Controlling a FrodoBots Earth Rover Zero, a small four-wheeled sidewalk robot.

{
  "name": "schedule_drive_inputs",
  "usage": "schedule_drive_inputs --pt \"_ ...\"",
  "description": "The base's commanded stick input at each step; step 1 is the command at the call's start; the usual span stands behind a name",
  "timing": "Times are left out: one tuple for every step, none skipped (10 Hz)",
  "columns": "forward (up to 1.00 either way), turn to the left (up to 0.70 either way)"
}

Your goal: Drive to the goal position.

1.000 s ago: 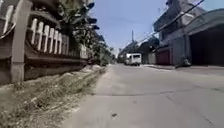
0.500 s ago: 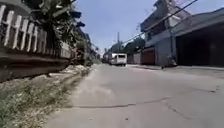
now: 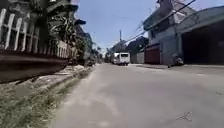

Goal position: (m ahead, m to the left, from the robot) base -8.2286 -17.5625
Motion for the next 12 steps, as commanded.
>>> schedule_drive_inputs --pt "1.0 0.0" --pt "1.0 0.0" --pt "1.0 0.0" --pt "1.0 0.0" --pt "0.98 0.0" --pt "0.64 0.0" --pt "0.26 0.0" --pt "0.0 -0.27" --pt "0.0 -0.98" --pt "0.0 -1.0" --pt "0.0 -1.0" --pt "0.0 -1.0"
